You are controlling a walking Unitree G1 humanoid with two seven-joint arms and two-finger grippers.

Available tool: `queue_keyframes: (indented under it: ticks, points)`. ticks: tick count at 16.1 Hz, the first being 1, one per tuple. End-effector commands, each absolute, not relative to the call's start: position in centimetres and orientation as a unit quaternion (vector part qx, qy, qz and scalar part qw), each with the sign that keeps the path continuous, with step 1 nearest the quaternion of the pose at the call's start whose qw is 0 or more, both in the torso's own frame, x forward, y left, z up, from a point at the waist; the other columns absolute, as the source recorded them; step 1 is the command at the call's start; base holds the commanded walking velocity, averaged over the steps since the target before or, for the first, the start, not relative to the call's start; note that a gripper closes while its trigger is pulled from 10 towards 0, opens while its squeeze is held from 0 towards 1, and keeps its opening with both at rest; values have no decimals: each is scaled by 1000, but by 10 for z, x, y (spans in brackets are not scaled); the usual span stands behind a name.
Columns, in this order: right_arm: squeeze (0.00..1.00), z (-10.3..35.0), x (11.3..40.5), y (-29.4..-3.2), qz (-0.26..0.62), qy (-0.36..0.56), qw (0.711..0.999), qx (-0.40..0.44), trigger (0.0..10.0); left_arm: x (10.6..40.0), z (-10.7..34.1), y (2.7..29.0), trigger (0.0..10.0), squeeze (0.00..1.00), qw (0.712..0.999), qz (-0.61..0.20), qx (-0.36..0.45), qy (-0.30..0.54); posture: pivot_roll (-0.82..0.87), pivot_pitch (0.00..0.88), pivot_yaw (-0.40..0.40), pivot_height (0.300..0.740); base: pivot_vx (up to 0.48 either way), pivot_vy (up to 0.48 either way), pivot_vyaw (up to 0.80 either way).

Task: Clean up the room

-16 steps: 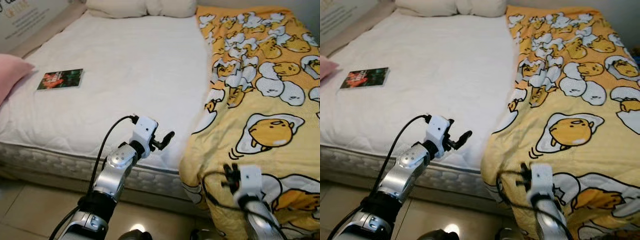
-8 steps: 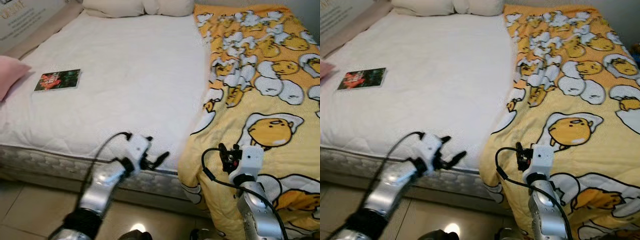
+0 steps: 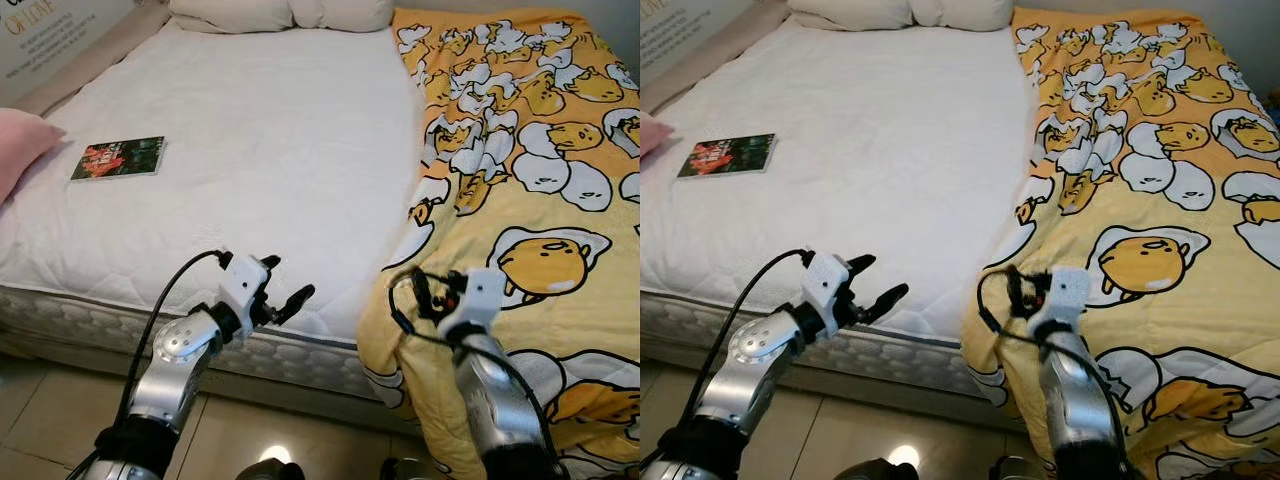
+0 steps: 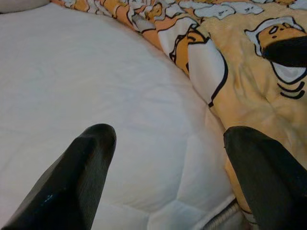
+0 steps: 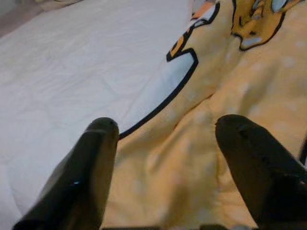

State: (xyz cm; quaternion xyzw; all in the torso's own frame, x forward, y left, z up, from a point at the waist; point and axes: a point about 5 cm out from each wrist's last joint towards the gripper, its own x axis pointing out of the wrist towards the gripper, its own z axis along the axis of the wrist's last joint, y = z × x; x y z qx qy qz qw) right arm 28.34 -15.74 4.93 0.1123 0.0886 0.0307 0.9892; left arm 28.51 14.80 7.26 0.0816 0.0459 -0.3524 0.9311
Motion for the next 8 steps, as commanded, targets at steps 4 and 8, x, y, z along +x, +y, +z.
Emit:
queue_keyframes:
  ticks: [4,8]
  points:
    - [1000,42,299,-143,37,126,976,173,10000,279,75,155,10000,0,933,-347,83,50,-1,103,83,740,0,0,0]
    - [1000,38,319,-134,33,173,969,174,10000,275,77,159,10000,0,932,-348,88,56,38,98,85,740,0,0,0]
